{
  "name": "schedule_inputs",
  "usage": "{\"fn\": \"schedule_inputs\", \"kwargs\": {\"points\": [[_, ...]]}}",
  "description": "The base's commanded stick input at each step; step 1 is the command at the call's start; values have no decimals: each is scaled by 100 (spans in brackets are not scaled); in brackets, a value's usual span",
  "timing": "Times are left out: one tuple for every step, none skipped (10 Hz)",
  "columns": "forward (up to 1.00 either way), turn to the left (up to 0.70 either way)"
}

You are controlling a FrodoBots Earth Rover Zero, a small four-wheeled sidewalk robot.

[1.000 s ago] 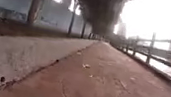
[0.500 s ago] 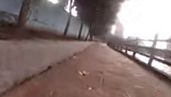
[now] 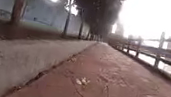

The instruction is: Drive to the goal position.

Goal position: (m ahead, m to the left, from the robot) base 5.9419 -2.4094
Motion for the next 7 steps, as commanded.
{"fn": "schedule_inputs", "kwargs": {"points": [[70,-27],[70,-27],[70,-27],[70,-27],[70,-27],[70,-27],[70,-27]]}}
